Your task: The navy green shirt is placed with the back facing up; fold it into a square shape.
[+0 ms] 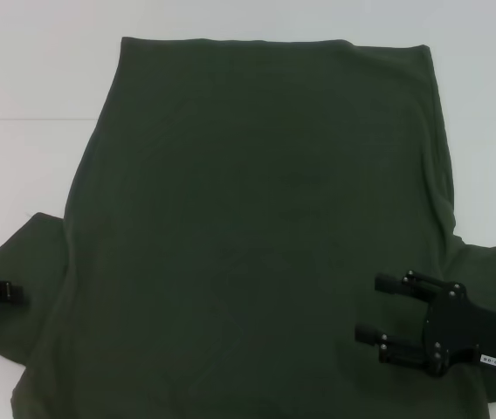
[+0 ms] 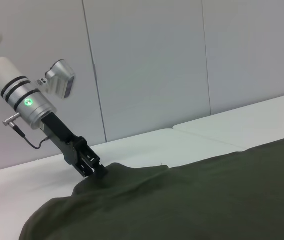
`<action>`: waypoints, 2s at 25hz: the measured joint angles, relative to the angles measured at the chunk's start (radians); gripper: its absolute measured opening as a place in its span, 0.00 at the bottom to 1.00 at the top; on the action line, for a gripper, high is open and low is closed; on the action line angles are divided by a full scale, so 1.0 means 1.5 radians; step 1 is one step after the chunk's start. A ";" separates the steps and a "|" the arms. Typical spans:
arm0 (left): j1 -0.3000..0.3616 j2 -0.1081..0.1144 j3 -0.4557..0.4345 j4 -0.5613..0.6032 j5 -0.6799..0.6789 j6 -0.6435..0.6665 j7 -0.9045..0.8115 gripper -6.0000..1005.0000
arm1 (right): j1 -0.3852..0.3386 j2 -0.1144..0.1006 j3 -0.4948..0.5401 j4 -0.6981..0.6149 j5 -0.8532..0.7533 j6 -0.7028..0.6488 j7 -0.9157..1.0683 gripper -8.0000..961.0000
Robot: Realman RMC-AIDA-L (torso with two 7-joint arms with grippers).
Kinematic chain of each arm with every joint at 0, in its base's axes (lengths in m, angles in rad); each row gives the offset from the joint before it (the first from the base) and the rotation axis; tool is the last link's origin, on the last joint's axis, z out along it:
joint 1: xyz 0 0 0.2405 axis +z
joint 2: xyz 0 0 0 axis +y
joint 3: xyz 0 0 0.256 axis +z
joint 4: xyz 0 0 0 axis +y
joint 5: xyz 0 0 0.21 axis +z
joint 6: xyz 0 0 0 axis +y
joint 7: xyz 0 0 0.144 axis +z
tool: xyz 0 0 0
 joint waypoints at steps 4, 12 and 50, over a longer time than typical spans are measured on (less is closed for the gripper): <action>0.000 -0.001 0.001 0.002 0.000 -0.001 0.000 0.71 | 0.000 0.000 0.000 0.000 0.000 0.000 0.000 0.85; 0.000 -0.001 0.000 0.002 -0.001 -0.002 0.000 0.39 | 0.001 0.001 0.000 -0.001 0.003 -0.001 0.000 0.85; 0.004 0.010 -0.058 0.117 -0.008 0.044 -0.013 0.01 | 0.002 0.001 0.001 0.000 0.019 -0.001 0.000 0.85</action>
